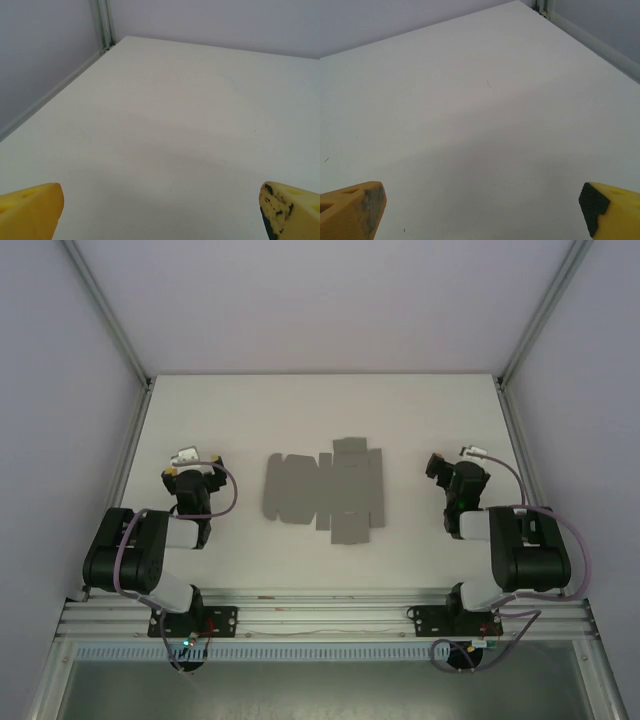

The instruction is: Assemble paper box

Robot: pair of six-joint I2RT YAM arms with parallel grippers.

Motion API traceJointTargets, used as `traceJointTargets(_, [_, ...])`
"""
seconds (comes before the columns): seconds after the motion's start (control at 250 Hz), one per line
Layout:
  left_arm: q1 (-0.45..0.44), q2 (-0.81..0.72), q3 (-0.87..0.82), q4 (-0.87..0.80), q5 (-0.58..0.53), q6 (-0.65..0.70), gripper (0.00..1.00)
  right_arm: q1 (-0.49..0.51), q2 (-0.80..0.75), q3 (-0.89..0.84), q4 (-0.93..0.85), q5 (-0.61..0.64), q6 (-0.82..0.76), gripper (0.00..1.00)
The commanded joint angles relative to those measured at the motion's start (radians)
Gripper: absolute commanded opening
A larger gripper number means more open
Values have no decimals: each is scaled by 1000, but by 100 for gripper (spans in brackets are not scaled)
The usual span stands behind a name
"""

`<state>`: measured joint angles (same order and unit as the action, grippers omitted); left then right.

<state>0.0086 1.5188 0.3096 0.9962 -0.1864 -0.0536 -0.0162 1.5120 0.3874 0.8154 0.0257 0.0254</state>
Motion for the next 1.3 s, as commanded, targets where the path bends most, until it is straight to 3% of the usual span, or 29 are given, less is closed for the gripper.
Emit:
traceJointTargets(0.0, [-1, -7, 6, 15, 13, 7, 100, -1, -13, 8, 4, -3, 5, 100])
traceJointTargets(0.939, [-1, -14, 7, 25, -4, 8, 100, -1, -16, 4, 8, -1, 6, 100])
traceJointTargets(0.995, [0, -49, 21, -58, -1, -11, 100, -1, -19, 10, 1, 7, 9, 100])
traceJointTargets(1.055, [-5, -47, 30, -34, 8, 16, 100, -1, -35, 31, -49, 9, 11, 100])
traceJointTargets(1.139, [-9, -90, 99, -209, -5, 8, 100, 0, -74, 51, -110, -5, 4, 100])
traceJointTargets(1.295, [-12, -203, 160, -390, -23, -14, 100, 11, -195, 132, -350, 23, 4, 100])
